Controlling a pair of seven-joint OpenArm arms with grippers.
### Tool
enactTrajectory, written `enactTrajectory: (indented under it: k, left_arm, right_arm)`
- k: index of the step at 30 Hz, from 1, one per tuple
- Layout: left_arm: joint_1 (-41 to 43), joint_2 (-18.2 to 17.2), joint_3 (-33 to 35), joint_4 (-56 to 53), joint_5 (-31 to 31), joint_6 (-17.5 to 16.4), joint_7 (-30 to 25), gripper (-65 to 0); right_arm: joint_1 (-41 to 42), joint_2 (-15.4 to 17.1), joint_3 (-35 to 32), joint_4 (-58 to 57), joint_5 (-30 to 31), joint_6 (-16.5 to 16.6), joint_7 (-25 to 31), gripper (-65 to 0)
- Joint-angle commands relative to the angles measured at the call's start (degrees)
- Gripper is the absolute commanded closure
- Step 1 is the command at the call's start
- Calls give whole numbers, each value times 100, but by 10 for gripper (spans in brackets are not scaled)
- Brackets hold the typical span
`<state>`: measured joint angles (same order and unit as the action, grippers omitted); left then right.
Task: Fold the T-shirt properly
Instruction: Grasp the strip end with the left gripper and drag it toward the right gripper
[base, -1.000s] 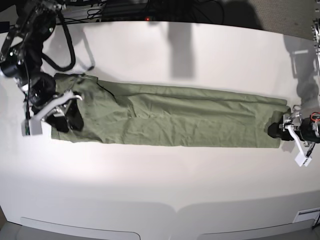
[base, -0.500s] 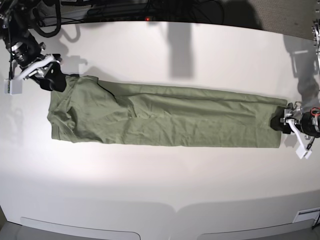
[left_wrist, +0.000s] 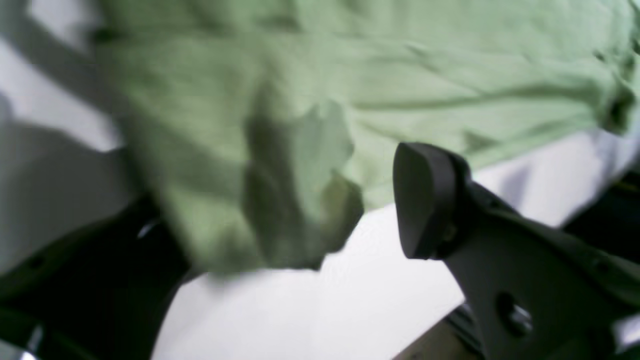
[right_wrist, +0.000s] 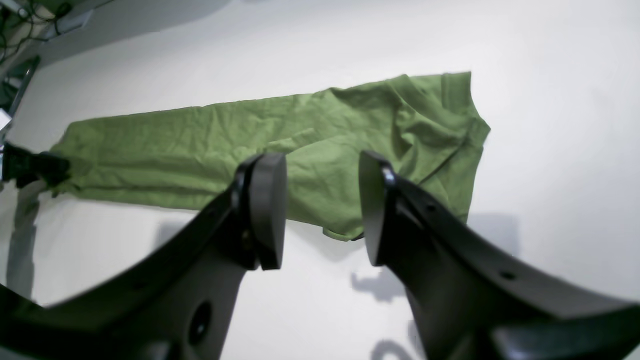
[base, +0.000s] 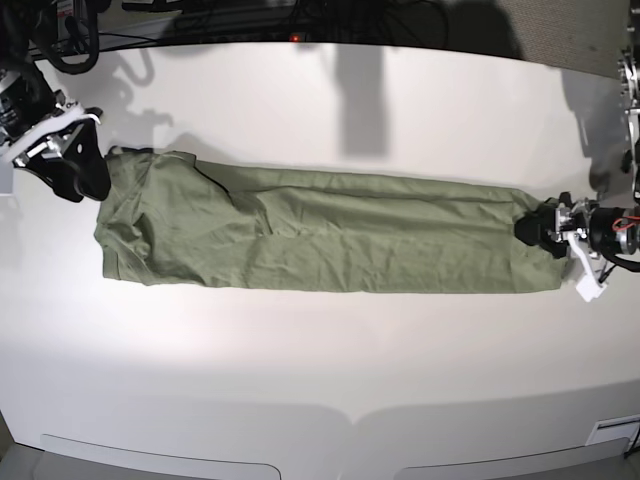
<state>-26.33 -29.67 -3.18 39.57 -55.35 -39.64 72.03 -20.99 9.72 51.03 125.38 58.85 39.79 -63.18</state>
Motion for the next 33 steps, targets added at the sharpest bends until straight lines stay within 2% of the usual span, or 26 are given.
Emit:
enactTrajectory:
  k: [1, 10, 17, 24, 27, 30, 33]
  left_arm:
    - [-98, -111, -22, 52, -133, -36, 44, -455]
    - [-103, -138, -22, 52, -232, -36, 35, -455]
    - [-101, -214, -22, 55, -1058, -36, 42, -455]
    - [-103, -278, -22, 55, -1255, -36, -2, -450]
    - [-101, -275, -22, 55, -1130, -36, -120, -407]
    - [-101, -273, -22, 55, -651, -36, -549, -355]
    - [-98, -243, -22, 55, -592, -36, -573, -295]
  right_arm:
    - [2, 76, 35, 127, 186, 21, 96, -231]
    - [2, 76, 35, 153, 186, 21, 90, -231]
    - [2, 74, 35, 153, 186, 21, 92, -231]
    - [4, 74, 35, 153, 184, 21, 90, -231]
    - [2, 74, 35, 153, 184, 21, 90, -231]
    - [2, 74, 35, 153, 184, 21, 79, -231]
    - [2, 74, 35, 153, 186, 21, 48, -231]
